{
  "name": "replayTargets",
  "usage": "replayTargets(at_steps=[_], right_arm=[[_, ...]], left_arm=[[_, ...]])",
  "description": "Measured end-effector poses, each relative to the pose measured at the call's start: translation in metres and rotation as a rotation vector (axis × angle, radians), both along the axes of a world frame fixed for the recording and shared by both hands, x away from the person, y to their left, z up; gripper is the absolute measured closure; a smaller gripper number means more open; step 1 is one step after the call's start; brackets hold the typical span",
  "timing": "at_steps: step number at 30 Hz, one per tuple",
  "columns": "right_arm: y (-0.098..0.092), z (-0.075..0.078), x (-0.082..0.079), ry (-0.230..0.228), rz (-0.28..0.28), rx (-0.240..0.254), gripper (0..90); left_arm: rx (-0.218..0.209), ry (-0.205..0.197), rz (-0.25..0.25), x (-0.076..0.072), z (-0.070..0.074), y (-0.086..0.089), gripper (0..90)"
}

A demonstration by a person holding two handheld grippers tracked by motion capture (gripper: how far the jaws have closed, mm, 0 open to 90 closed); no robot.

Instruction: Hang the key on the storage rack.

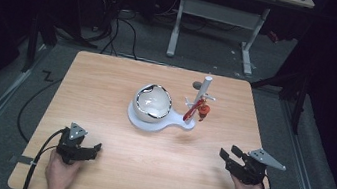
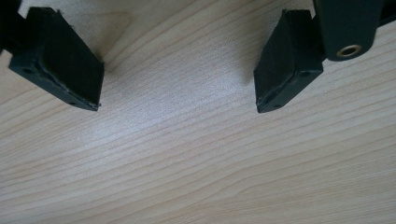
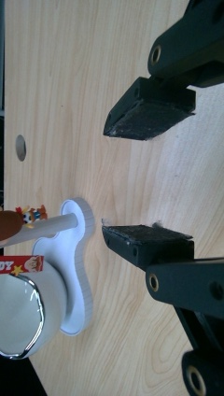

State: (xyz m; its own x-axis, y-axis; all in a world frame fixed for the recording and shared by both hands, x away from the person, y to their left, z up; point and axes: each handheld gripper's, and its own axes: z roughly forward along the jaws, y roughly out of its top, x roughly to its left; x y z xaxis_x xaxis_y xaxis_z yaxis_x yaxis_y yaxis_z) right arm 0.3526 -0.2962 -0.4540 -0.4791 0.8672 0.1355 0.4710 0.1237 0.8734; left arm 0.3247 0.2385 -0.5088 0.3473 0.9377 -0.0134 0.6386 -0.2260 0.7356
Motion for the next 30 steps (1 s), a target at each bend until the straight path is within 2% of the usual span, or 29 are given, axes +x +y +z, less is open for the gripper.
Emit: replayTargets(at_steps=[9,20,30], right_arm=[[0.003,-0.011,0.002,0.027,-0.005,-0.043,45.9],[0.008,-0.024,0.007,0.057,-0.007,-0.068,46.1],[0.013,-0.03,0.012,0.073,-0.003,-0.108,46.2]], left_arm=[[0.0,0.0,0.0,0.0,0.0,0.0,16.7],[-0.001,-0.001,0.001,0.0,0.0,0.0,16.7],[0.0,0.0,0.0,0.0,0.0,0.0,16.7]])
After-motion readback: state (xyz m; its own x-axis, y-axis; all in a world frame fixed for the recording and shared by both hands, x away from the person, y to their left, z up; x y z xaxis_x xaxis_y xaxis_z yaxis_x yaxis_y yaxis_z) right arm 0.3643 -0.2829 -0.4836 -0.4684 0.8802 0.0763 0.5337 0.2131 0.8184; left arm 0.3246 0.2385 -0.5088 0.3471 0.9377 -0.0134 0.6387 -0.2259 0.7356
